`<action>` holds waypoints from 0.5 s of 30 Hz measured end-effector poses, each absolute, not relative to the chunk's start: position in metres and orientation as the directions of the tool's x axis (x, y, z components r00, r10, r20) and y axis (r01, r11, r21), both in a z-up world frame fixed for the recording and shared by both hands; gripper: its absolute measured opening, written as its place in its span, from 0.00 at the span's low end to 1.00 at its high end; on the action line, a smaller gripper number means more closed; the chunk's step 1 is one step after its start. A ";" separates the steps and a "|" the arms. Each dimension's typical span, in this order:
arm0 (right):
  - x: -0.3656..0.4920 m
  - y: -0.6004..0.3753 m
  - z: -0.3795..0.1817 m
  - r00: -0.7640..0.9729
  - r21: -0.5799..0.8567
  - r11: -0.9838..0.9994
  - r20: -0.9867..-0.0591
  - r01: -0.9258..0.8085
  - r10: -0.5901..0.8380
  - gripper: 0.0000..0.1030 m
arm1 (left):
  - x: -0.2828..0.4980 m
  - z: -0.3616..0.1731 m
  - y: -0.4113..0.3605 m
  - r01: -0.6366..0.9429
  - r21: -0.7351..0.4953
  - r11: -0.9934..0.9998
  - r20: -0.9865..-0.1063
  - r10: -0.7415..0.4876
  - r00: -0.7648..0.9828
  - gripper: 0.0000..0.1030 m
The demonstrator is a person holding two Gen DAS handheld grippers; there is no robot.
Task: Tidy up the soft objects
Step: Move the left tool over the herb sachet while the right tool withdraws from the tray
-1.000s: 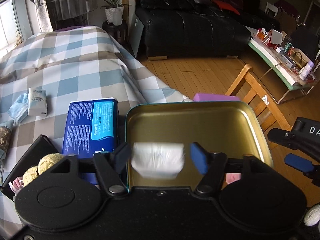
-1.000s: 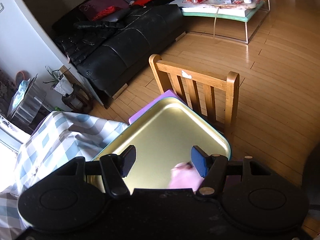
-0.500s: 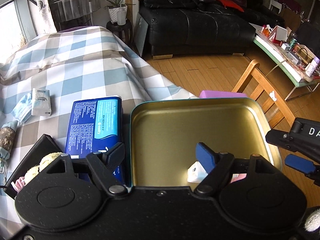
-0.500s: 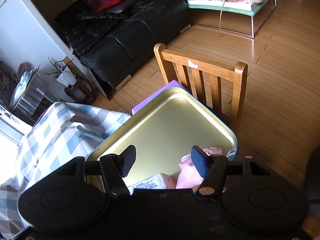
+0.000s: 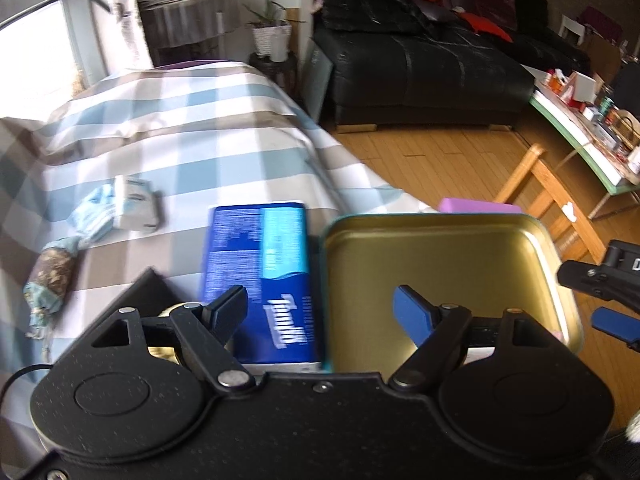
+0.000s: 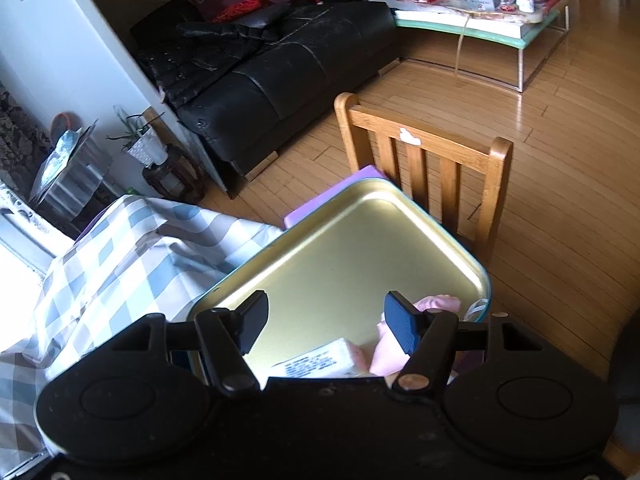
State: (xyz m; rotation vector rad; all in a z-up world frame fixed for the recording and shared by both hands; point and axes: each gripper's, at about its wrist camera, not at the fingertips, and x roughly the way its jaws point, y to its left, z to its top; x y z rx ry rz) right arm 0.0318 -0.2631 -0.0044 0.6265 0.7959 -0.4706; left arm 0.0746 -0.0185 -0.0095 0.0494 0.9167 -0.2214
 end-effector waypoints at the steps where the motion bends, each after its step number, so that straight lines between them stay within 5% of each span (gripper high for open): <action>1: 0.032 -0.260 -0.003 0.619 0.335 0.730 -0.771 0.596 -0.151 0.63 | 0.074 -0.008 -0.012 0.200 -0.045 0.979 -0.789 -0.158 0.594 0.74; 13: 0.036 -0.205 0.024 0.666 0.319 0.819 -0.739 0.477 -0.100 0.68 | 0.076 0.019 0.085 0.001 0.003 1.000 -0.748 0.001 0.663 0.75; 15: 0.036 -0.197 0.027 0.669 0.309 0.832 -0.737 0.461 -0.097 0.68 | 0.078 0.024 0.104 -0.040 0.002 0.999 -0.737 0.029 0.675 0.82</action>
